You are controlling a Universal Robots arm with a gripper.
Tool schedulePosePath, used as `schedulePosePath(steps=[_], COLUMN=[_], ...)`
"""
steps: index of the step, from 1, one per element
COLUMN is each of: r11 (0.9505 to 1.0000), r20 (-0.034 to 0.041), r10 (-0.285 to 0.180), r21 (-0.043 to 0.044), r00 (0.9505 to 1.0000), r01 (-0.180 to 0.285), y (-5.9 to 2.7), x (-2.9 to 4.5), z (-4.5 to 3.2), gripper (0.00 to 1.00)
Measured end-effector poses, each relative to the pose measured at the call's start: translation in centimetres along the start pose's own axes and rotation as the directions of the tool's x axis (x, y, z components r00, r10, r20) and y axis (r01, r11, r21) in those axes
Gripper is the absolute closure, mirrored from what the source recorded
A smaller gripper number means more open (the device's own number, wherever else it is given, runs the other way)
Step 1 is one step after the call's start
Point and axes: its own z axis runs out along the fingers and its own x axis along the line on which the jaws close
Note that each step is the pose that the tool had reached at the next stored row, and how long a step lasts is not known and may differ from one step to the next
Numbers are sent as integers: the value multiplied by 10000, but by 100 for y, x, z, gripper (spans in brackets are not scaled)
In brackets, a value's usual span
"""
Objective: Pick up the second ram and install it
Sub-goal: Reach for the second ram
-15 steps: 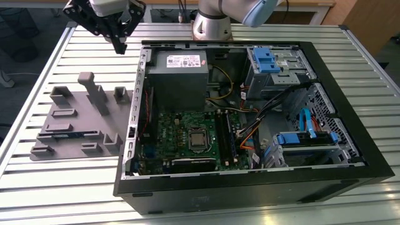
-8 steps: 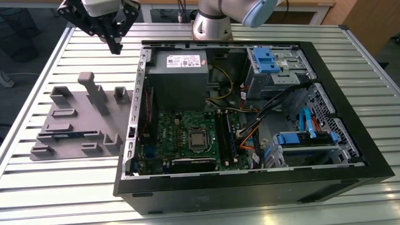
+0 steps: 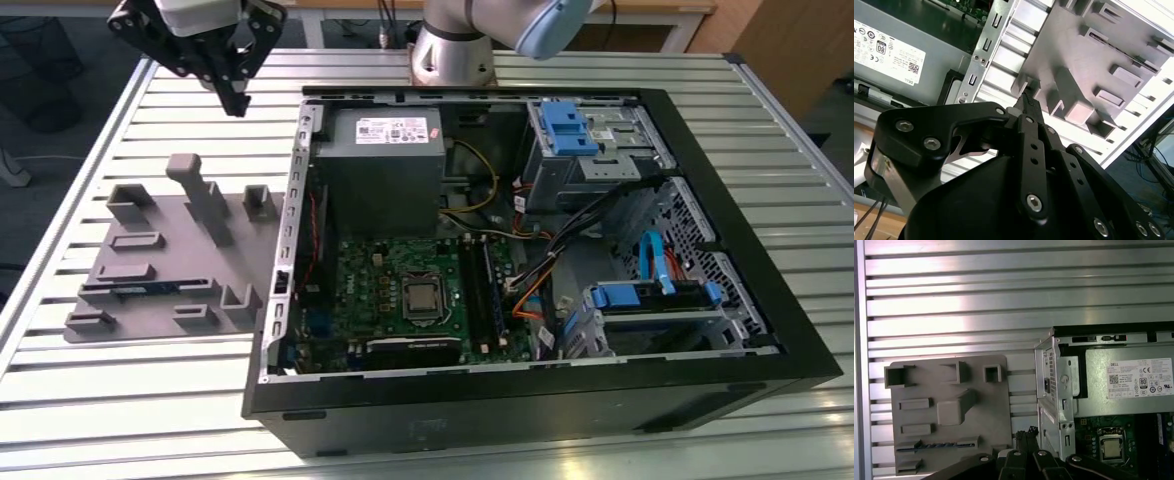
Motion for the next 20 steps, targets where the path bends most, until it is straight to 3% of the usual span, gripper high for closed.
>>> schedulePosePath(steps=[20], r11=[10000], r20=[0], r10=[0], r21=[0], r00=[10000], r01=[0], y=[-19], x=[247], z=[2], gripper=[89])
